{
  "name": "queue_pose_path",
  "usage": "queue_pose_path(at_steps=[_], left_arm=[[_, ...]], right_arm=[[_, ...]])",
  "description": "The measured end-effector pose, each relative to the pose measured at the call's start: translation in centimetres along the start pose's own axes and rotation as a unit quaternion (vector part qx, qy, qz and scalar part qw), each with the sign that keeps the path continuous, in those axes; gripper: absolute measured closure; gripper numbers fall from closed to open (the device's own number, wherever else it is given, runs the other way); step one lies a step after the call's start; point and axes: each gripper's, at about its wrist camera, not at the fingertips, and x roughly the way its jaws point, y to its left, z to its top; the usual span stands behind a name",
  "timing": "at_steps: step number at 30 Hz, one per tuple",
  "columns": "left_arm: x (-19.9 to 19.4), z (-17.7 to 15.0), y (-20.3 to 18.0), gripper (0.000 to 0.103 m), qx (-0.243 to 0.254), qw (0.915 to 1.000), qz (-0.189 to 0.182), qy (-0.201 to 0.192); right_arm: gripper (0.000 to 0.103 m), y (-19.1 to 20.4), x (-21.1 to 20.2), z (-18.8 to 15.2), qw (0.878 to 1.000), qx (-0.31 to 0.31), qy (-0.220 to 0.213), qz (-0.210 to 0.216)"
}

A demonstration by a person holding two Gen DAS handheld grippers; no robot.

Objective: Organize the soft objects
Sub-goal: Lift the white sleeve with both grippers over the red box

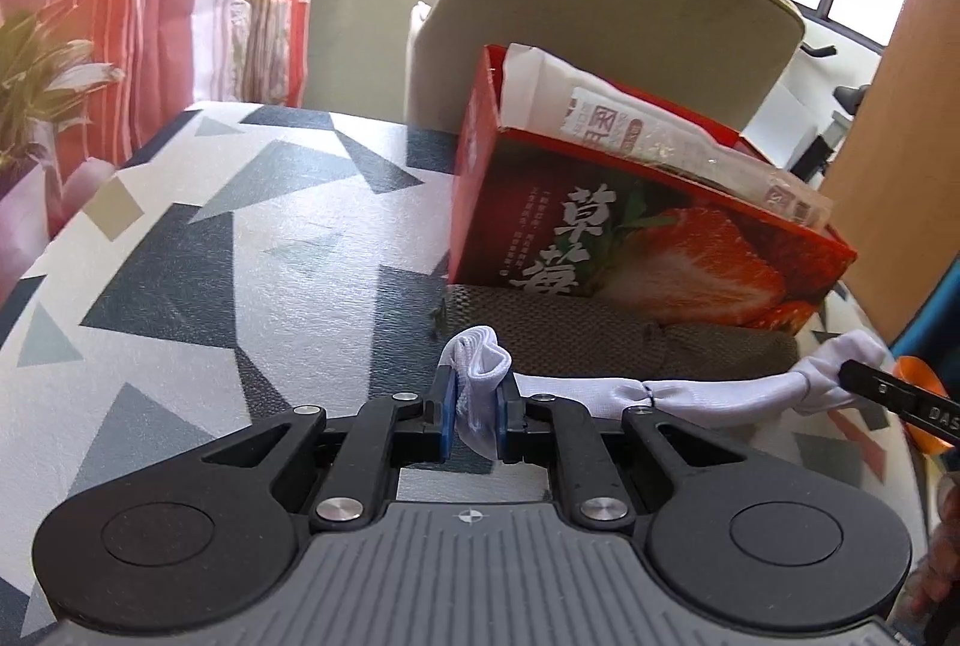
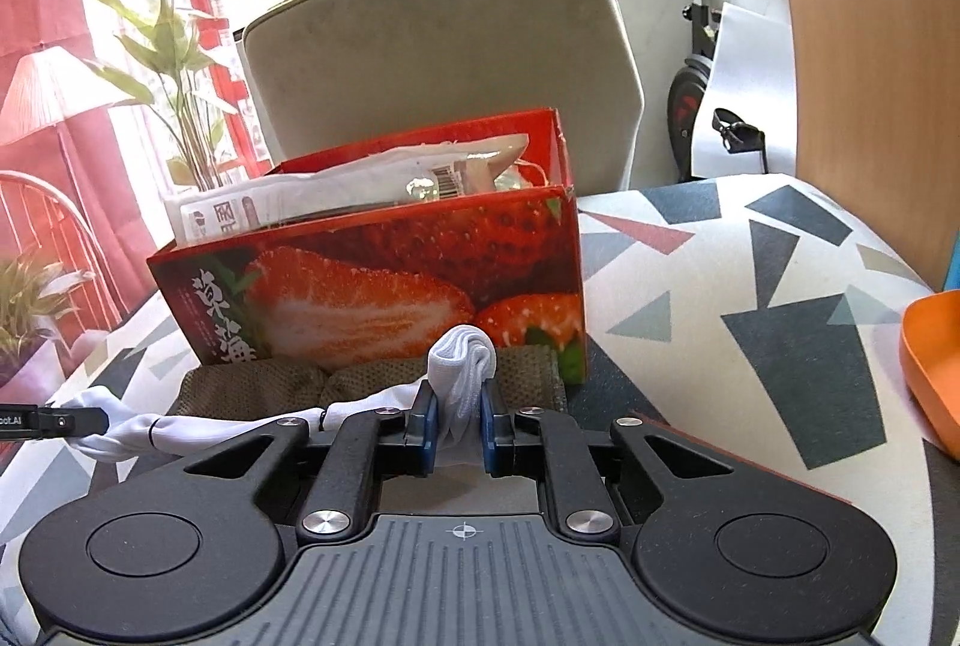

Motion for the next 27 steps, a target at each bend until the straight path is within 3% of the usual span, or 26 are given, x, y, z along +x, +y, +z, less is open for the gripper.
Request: queue_pose_path(at_steps=[3,12,16,21,27], left_arm=[[-0.4,0.6,0.2,0.089,-0.002,0.9999,-0.014,0.002],[-2.7,2.2,-1.5,0.089,0.081,0.9959,-0.028,-0.028],[-3.6,3.0,-2.1,0.089,0.075,0.9964,-0.021,-0.033],[-4.4,4.6,-2.2,0.089,0.032,0.9987,-0.032,-0.022],[-5.9,8.1,-3.3,0.089,0.026,0.9974,-0.045,-0.049]], right_arm=[[0.090,0.0,-0.4,0.3,1.000,-0.003,-0.006,0.001],[0.090,0.3,-1.9,2.5,0.999,-0.032,-0.029,0.009],[0.090,0.6,-2.6,4.0,0.998,-0.048,-0.040,0.017],[0.090,0.8,-3.4,6.2,0.996,-0.058,-0.056,0.024],[0.090,0.6,-3.8,10.0,0.995,-0.053,-0.084,0.031]])
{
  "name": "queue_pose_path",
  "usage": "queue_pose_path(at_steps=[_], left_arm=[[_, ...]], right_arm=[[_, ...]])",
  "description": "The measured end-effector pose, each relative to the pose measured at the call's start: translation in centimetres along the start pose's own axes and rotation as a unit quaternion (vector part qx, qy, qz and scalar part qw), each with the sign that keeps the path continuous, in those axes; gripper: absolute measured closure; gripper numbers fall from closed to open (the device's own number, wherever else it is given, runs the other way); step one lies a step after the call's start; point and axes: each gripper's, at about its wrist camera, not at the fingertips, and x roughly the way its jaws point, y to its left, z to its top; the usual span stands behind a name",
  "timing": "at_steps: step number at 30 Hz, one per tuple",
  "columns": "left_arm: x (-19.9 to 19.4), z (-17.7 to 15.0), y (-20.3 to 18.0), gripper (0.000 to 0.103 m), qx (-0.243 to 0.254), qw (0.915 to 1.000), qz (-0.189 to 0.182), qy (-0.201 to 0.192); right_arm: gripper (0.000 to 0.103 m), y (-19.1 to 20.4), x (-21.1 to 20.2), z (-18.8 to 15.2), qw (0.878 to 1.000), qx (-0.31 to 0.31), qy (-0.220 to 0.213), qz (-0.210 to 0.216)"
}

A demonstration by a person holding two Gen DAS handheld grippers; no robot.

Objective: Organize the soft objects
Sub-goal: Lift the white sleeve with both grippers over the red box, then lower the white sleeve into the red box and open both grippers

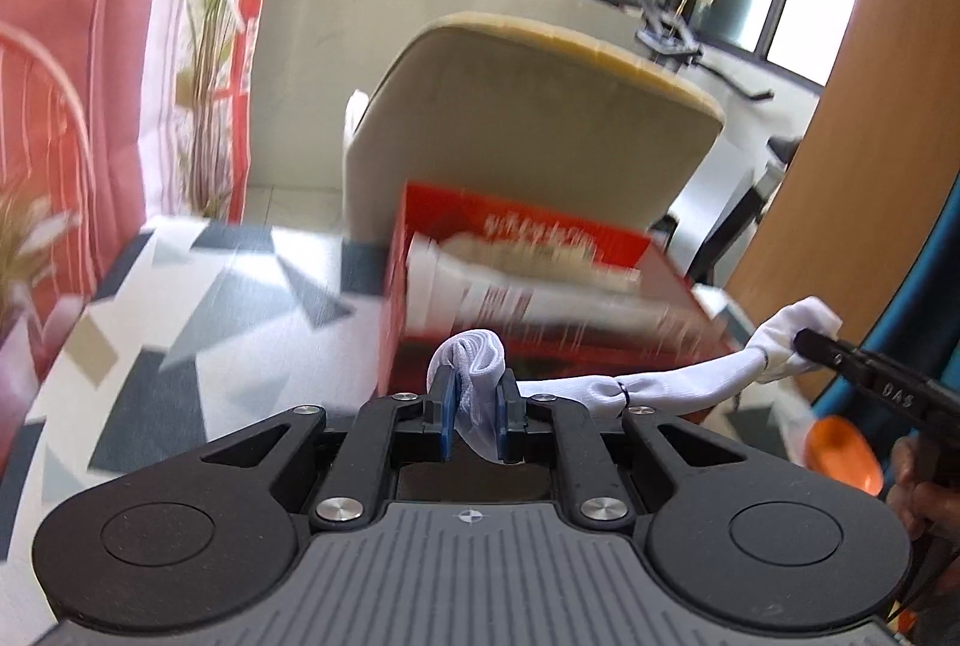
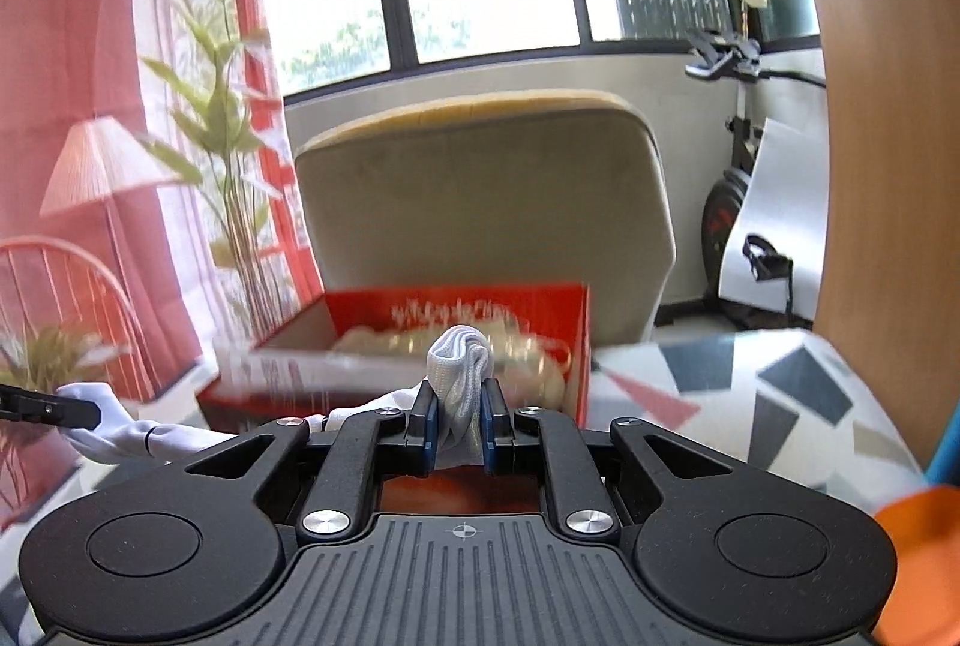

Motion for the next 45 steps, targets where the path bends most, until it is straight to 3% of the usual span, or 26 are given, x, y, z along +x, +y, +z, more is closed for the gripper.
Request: queue_pose_path(at_steps=[8,17,22,29,37,45], left_arm=[[0.7,5.1,-1.0,0.089,-0.012,0.9994,0.010,-0.032],[4.5,10.4,-3.3,0.089,0.068,0.9952,0.031,-0.064],[9.7,11.6,-4.1,0.089,0.109,0.9925,0.048,-0.028],[16.5,9.8,-3.2,0.089,0.127,0.9882,0.070,0.048],[20.2,8.7,-3.5,0.089,0.175,0.9777,0.086,0.078],[21.4,7.8,-3.5,0.089,0.199,0.9710,0.069,0.112]], right_arm=[[0.090,-0.4,1.6,4.2,0.999,-0.019,-0.034,-0.004],[0.090,-0.9,5.9,6.8,0.998,-0.040,-0.035,-0.022],[0.090,-2.2,9.0,7.2,0.997,-0.054,-0.023,-0.044],[0.090,-3.1,14.3,5.1,0.995,-0.069,0.030,-0.062],[0.090,-2.5,17.4,2.9,0.991,-0.089,0.068,-0.071],[0.091,-1.0,18.9,2.3,0.984,-0.133,0.105,-0.049]])
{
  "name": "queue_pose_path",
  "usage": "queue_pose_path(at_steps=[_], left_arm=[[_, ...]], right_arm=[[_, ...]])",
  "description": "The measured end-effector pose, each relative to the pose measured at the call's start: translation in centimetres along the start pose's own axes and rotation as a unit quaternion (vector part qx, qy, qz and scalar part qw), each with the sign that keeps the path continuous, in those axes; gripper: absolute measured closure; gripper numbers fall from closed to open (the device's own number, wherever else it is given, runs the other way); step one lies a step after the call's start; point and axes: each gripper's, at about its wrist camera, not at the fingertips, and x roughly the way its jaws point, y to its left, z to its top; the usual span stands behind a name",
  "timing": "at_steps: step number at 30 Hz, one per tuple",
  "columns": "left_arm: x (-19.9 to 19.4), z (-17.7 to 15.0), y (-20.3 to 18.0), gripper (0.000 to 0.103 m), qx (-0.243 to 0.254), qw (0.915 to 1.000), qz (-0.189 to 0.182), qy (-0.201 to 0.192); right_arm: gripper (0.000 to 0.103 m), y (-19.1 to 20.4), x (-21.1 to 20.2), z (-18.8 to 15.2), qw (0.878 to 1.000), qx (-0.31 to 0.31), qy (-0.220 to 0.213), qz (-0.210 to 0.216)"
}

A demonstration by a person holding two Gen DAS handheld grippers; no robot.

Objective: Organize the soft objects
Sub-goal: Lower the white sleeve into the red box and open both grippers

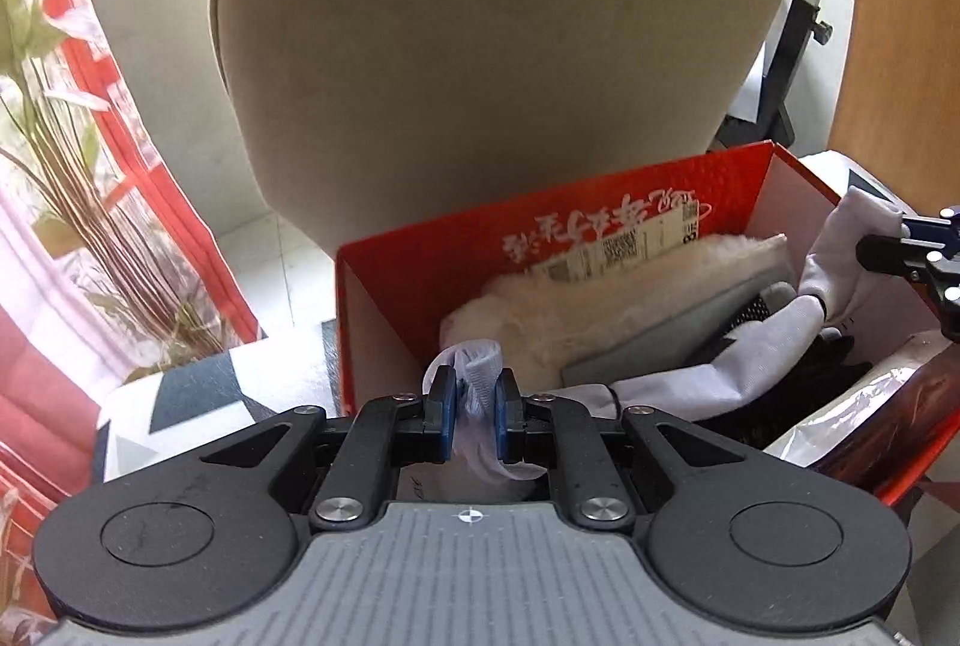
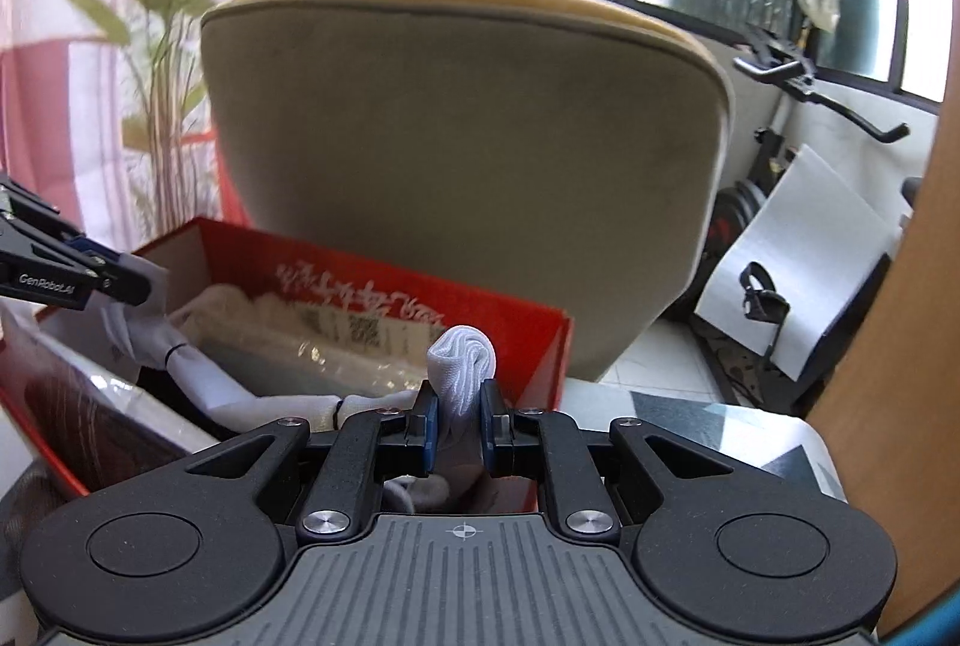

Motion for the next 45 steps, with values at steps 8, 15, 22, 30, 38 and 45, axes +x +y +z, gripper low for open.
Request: queue_pose_path(at_steps=[8,15,22,30,38,45], left_arm=[[0.6,-0.3,-0.1,0.089,0.000,0.9997,-0.016,0.020],[0.3,-0.2,0.3,0.084,-0.009,0.9991,-0.038,0.018],[-2.1,0.0,0.8,0.031,-0.038,0.9974,-0.059,-0.015],[-7.3,-0.6,0.7,0.002,-0.039,0.9939,-0.049,-0.091],[-11.3,-4.6,2.3,0.000,-0.075,0.9877,-0.038,-0.132],[-12.8,-9.4,2.6,0.000,-0.097,0.9873,-0.017,-0.125]], right_arm=[[0.091,0.9,1.4,0.2,0.999,-0.013,0.029,0.014],[0.090,0.8,1.5,0.3,0.999,-0.011,0.039,0.009],[0.076,0.8,0.0,0.3,0.999,-0.020,0.014,-0.038],[0.046,0.3,-3.5,0.2,0.998,0.017,-0.039,-0.051],[0.023,0.3,-8.5,-1.7,0.995,0.037,-0.091,-0.026],[0.012,0.1,-11.0,-5.0,0.992,0.086,-0.093,-0.008]])
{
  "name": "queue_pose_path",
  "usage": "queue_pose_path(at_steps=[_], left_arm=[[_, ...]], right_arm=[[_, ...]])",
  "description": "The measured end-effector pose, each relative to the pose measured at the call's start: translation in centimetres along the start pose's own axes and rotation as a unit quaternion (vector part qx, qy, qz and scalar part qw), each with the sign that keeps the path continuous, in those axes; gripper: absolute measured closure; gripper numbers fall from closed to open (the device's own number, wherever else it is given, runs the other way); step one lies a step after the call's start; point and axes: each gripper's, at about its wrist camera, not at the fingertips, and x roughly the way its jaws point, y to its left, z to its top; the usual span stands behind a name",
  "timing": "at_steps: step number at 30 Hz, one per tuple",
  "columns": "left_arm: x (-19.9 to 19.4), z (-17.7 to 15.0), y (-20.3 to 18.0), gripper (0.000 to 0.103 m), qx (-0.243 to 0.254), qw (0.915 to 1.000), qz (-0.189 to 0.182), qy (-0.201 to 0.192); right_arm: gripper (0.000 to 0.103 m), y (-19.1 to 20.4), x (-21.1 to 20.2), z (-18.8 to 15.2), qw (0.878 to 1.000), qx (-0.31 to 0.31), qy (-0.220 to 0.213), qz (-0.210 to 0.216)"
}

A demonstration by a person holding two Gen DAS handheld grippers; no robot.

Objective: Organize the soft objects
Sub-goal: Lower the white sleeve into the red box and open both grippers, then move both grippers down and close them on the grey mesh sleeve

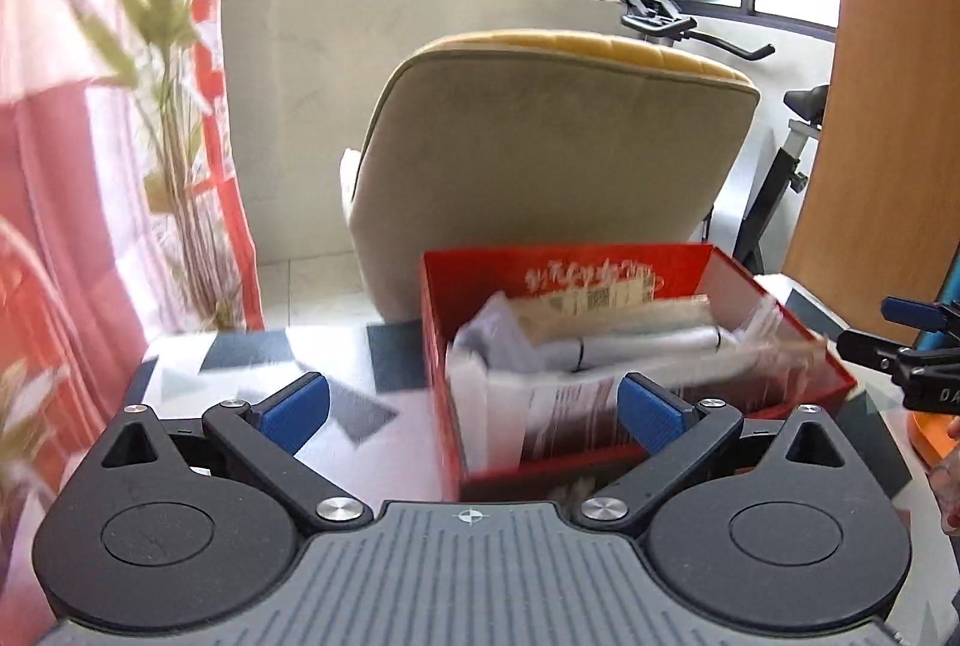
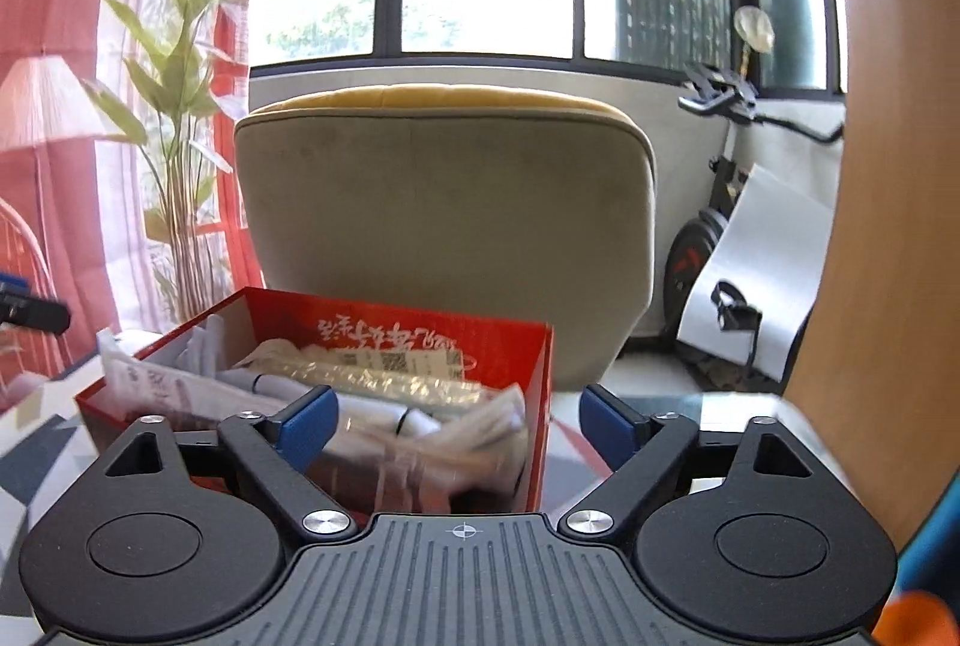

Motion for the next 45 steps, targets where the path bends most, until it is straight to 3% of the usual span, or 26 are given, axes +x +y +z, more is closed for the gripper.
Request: queue_pose_path(at_steps=[3,21,29,34,38,41,43,45], left_arm=[[-0.4,-1.3,0.4,0.000,-0.005,0.9999,0.002,0.015],[2.7,-6.2,0.4,0.000,-0.038,0.9952,-0.011,0.090],[7.2,-9.9,0.8,0.004,-0.091,0.9839,-0.032,0.151],[8.7,-10.8,1.8,0.012,-0.129,0.9779,-0.029,0.161],[9.2,-10.9,2.3,0.015,-0.135,0.9785,-0.030,0.153],[9.1,-11.2,2.1,0.028,-0.128,0.9802,-0.033,0.147],[8.9,-11.2,1.8,0.054,-0.117,0.9815,-0.040,0.146],[8.7,-11.1,1.4,0.071,-0.101,0.9820,-0.046,0.153]], right_arm=[[0.000,-0.4,-1.0,-1.4,1.000,0.018,0.003,-0.004],[0.001,-0.2,0.5,-7.3,0.996,0.036,0.078,0.009],[0.020,0.3,3.7,-10.2,0.989,0.045,0.137,0.023],[0.023,0.2,5.2,-11.0,0.986,0.060,0.154,0.025],[0.033,0.2,5.8,-11.4,0.983,0.068,0.165,0.030],[0.040,0.5,6.1,-11.5,0.982,0.071,0.173,0.035],[0.043,0.6,6.0,-11.5,0.982,0.071,0.173,0.034],[0.051,0.7,5.8,-11.4,0.982,0.068,0.174,0.036]])
